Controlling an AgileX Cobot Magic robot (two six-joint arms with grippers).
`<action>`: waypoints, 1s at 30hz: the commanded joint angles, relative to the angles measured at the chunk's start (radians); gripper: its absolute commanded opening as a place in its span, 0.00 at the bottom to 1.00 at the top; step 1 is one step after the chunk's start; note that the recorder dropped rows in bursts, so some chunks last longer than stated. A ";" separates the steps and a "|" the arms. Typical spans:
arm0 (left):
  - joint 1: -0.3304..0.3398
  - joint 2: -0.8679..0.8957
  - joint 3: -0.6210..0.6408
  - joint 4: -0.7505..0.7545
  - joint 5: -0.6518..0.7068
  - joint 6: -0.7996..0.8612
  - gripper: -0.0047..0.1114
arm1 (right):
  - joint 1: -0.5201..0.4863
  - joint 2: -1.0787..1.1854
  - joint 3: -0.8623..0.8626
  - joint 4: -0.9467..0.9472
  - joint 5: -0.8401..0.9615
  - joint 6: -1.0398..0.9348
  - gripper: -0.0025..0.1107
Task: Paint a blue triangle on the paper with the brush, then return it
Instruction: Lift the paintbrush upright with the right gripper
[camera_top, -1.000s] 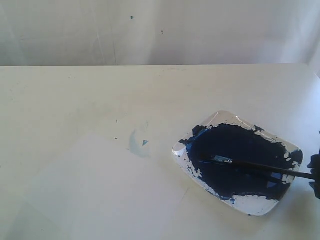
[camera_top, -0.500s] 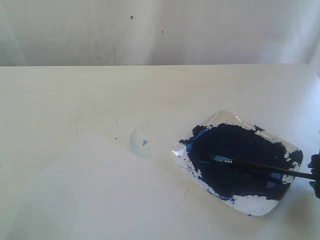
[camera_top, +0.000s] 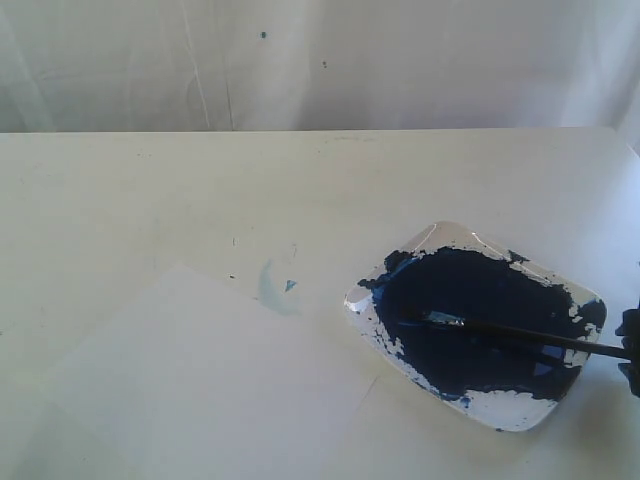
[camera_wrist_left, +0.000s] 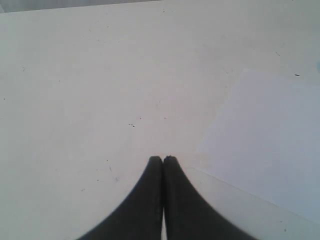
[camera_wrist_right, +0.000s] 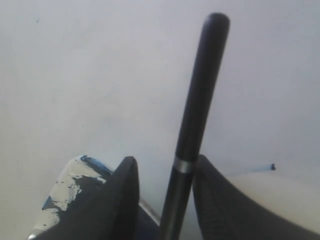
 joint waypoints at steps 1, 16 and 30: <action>-0.005 -0.005 0.001 0.002 0.001 0.003 0.04 | -0.010 0.000 -0.003 -0.004 0.001 0.003 0.30; -0.005 -0.005 0.001 0.002 0.001 0.003 0.04 | -0.010 0.032 -0.003 -0.004 0.012 0.031 0.19; -0.005 -0.005 0.001 0.002 0.001 0.003 0.04 | -0.010 0.032 -0.003 -0.004 0.005 0.031 0.09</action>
